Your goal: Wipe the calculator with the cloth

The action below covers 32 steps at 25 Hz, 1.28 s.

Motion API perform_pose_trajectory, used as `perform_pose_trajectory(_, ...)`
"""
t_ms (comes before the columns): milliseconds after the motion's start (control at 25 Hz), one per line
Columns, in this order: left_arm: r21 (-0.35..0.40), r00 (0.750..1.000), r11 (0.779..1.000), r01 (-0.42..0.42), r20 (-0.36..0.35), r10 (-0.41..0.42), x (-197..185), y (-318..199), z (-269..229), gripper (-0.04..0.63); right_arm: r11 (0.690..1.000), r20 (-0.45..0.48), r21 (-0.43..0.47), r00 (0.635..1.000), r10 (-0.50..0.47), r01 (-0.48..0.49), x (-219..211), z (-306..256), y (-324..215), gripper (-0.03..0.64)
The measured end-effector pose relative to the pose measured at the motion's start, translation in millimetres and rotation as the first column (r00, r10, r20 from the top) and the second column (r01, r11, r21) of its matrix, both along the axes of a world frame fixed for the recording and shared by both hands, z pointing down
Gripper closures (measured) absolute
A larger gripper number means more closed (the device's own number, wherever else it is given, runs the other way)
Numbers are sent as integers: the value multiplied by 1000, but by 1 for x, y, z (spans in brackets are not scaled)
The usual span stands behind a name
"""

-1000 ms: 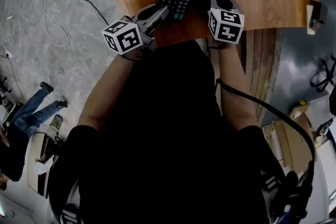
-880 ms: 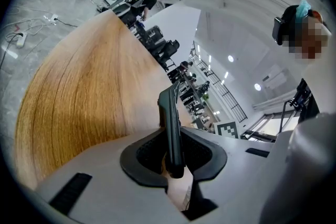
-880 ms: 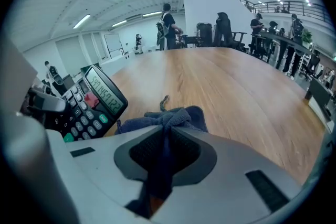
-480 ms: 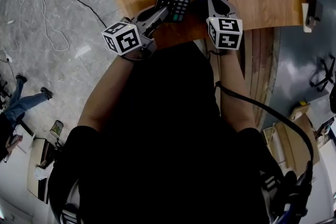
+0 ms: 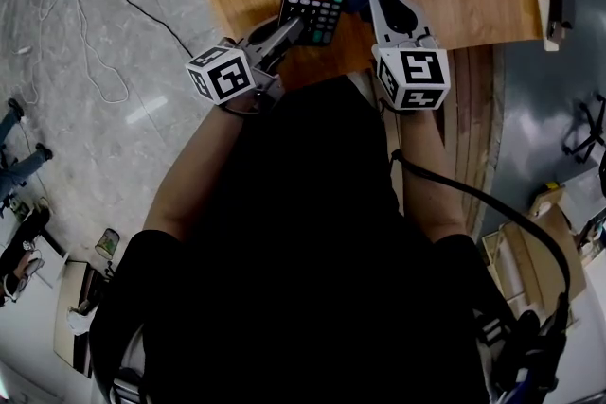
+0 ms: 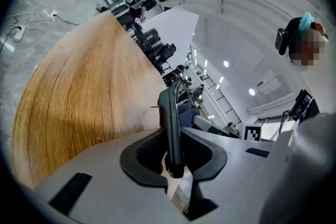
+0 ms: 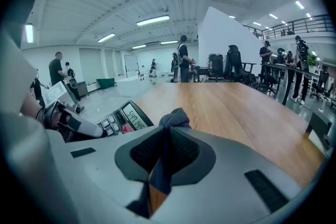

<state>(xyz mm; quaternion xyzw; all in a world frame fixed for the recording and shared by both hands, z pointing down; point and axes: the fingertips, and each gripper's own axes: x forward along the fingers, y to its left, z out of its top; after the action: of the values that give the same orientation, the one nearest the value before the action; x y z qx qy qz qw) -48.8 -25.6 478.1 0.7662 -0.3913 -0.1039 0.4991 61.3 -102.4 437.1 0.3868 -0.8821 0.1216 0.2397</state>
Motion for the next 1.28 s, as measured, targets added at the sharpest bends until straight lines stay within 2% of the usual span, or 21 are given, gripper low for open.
perform_pose_trajectory(200,14,1000,1000,3,-2,-3,4,2,-3,523,994,85,111,996,-17,7,-4,-50,2,580)
perform_pose_trajectory(400,20,1000,1000,9,-4,-9,6,2,-5,523,982,158,177,983,-88,60,-28,-88,11,580)
perform_pose_trajectory(640,17,997,999,36,-76,-35,11,1,-13,523,979,176,143,970,-167,143,-60,-79,34,580)
perform_pose_trajectory(1000,16,996,999,28,-88,-26,14,3,-16,523,974,187,75,957,-223,212,-91,-58,51,580)
perform_pose_trajectory(1280,8,995,999,36,-95,-35,12,3,-13,523,957,195,66,937,-290,283,-113,-58,69,580)
